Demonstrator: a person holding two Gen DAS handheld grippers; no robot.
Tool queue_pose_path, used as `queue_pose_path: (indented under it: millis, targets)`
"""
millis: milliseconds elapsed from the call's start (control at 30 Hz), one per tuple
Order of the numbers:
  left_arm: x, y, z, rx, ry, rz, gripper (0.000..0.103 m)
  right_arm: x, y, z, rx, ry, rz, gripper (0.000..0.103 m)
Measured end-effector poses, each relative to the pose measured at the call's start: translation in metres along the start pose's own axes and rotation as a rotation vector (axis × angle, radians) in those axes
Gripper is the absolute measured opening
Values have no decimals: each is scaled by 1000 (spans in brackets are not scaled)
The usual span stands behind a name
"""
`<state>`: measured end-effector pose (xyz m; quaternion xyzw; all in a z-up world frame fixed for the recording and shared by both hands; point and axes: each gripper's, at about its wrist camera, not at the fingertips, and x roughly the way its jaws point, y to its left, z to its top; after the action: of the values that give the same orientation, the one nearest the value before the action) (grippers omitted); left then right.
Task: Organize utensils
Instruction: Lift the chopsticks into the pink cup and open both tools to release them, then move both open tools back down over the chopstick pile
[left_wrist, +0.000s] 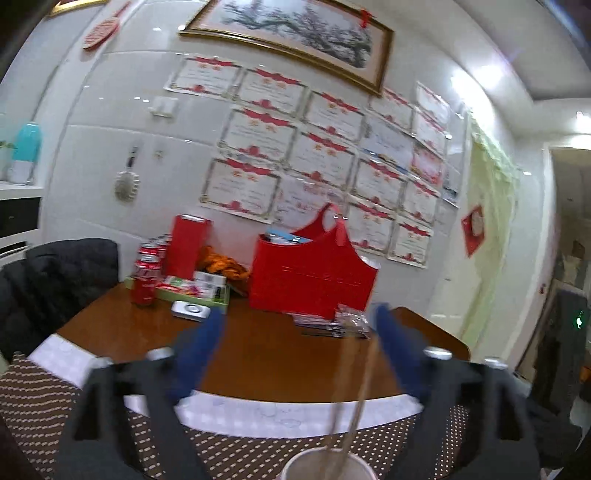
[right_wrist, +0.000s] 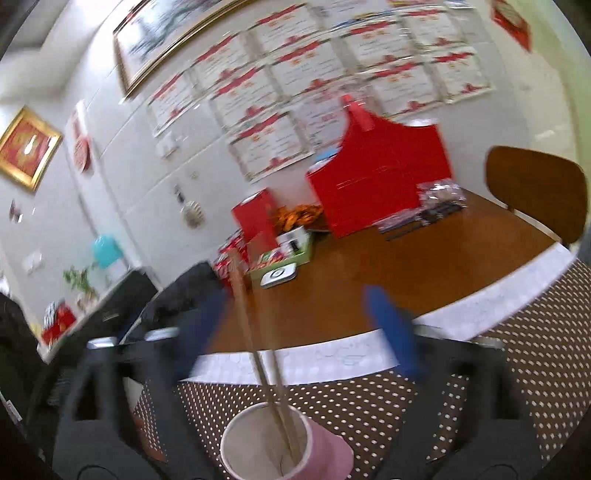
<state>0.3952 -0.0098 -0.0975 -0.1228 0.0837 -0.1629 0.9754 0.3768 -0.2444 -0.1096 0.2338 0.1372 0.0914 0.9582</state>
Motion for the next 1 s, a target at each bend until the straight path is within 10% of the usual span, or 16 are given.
queue_pose_path:
  millis: [533, 1000]
  targets:
    - [-114, -36, 26, 154, 18, 99, 91, -111, 37, 18, -133, -6, -25, 97]
    - [-173, -29, 5, 192, 208, 205, 91, -158, 47, -30, -235, 188, -31, 97]
